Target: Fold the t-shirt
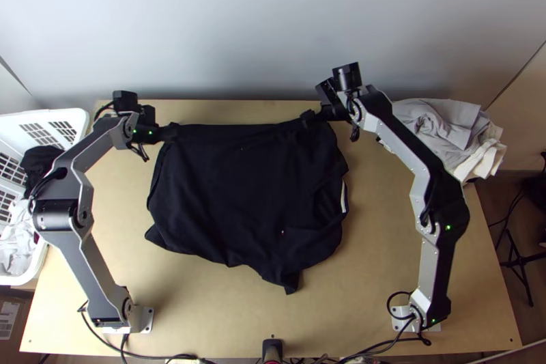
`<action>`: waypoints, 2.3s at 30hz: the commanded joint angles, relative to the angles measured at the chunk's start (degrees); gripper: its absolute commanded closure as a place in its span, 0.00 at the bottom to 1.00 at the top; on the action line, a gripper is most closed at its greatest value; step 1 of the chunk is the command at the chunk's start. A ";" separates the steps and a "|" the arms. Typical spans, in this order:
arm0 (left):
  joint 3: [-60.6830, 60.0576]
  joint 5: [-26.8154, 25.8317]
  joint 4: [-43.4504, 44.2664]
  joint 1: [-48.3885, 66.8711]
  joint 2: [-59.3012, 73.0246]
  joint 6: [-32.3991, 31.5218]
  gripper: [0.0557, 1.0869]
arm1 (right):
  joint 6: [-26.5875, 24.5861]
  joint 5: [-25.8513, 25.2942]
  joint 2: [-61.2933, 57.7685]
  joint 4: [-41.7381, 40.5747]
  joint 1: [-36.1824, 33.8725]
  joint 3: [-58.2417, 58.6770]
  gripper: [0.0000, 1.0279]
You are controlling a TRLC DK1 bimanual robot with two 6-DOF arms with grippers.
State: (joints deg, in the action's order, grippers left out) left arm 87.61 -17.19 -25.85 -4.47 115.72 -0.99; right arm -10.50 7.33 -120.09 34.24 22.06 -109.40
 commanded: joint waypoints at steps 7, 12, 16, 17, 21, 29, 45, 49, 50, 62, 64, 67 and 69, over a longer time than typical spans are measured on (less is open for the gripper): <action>3.97 -0.12 1.76 0.60 3.72 0.56 0.97 | -0.92 -0.04 1.00 -0.31 1.05 5.17 0.10; 7.66 -0.12 1.68 0.51 4.34 -0.68 0.97 | -0.48 0.05 -4.80 -0.31 0.26 0.86 0.10; 11.09 -0.12 1.15 0.43 5.30 -2.08 0.97 | -0.40 0.67 -10.86 1.88 -0.27 -5.64 0.11; 11.61 -0.12 1.15 0.43 5.57 -2.08 0.97 | -0.40 1.02 -12.18 3.20 -0.27 -7.58 0.11; 14.25 -0.12 0.45 0.43 7.15 -2.08 0.97 | -0.66 4.27 -15.96 7.77 0.00 -12.85 0.15; 23.13 -0.04 -4.48 0.08 11.98 -2.87 0.97 | -1.71 6.38 -21.06 12.52 0.70 -17.95 0.16; 23.39 0.67 -7.73 0.51 12.16 -2.78 0.97 | -1.89 6.64 -23.87 12.43 1.75 -22.08 0.97; 23.30 0.58 -9.31 0.51 11.98 -2.78 0.97 | -1.45 6.64 -23.17 11.64 1.75 -23.31 0.97; 23.22 0.58 -9.40 0.51 11.98 -2.78 0.97 | -1.45 6.64 -23.08 11.29 1.75 -23.57 0.97; 22.69 0.58 -10.37 0.16 8.91 -3.49 0.97 | 0.31 6.55 -19.30 6.89 1.93 -24.19 0.97; 22.69 0.58 -10.10 -0.10 8.38 -3.40 0.97 | 0.39 6.55 -18.60 6.81 1.93 -24.19 0.97; 22.86 0.58 -9.49 -0.72 7.41 -3.22 0.97 | 0.39 6.55 -17.46 6.81 2.02 -23.93 0.97; 22.95 0.49 -9.13 -1.07 6.97 -2.61 0.97 | 0.39 6.55 -16.40 6.81 2.02 -23.31 0.97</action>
State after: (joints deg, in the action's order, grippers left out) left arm 110.45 -16.60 -35.90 -4.62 124.42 -4.29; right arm -10.39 13.98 -139.04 41.41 23.94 -133.43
